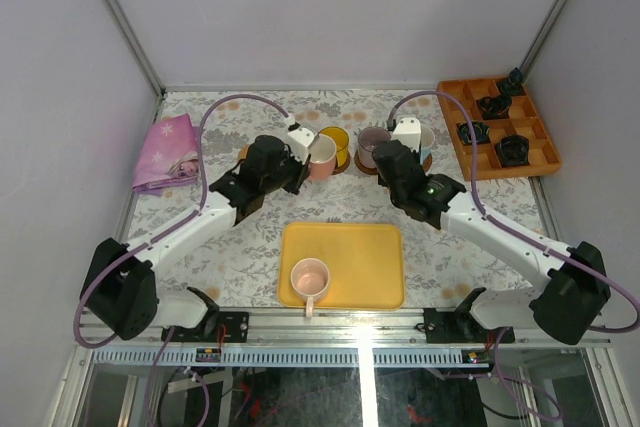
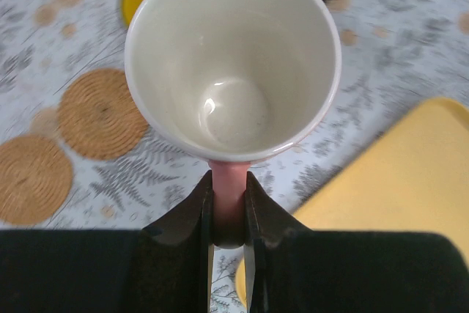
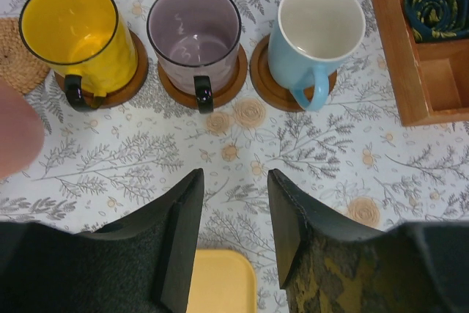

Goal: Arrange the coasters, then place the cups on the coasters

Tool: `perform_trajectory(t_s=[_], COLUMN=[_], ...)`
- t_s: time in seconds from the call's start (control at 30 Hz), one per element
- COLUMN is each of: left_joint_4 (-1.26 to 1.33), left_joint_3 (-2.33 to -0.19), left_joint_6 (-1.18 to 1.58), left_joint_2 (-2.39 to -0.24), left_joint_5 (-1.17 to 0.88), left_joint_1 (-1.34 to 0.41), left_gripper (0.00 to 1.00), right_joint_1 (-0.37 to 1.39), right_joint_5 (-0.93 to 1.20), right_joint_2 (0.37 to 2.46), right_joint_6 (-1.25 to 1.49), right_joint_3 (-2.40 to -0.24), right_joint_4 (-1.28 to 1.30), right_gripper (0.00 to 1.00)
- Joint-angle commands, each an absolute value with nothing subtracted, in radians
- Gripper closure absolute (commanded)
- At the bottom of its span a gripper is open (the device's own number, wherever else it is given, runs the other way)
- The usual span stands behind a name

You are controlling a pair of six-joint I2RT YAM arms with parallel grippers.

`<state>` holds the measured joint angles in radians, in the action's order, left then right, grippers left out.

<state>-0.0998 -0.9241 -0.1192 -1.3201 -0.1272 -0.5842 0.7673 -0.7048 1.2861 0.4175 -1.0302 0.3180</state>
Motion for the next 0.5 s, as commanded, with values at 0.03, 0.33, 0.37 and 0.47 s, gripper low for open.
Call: perform_trajectory(t_s=[0.03,0.33,0.37,0.47], left_joint_4=[0.093,0.077,0.079,0.097], left_joint_3=[-0.994,-1.100,-1.106,-1.119], left_joint_6=[0.020,0.250,0.263,0.300], left_joint_2=[-1.372,-1.523,-1.541,-1.591], left_joint_5=[0.255,0.445,0.455,0.475], left_joint_1=[-0.565,-0.480,-0.476,-0.464], left_gripper=[1.00,1.00,1.00,1.00], right_joint_1=[0.717,0.678,0.676,0.669], right_joint_5=[-0.635,-0.582,-0.580,-0.573], right_joint_2=[1.318,1.345,1.345,1.349], right_joint_6=[0.367,0.340,0.339,0.339], right_joint_3=[-1.094,-1.112,-1.112,-1.108], right_joint_4=[0.217,0.212,0.212,0.211], right_gripper=[0.53,0.54,0.54,0.54])
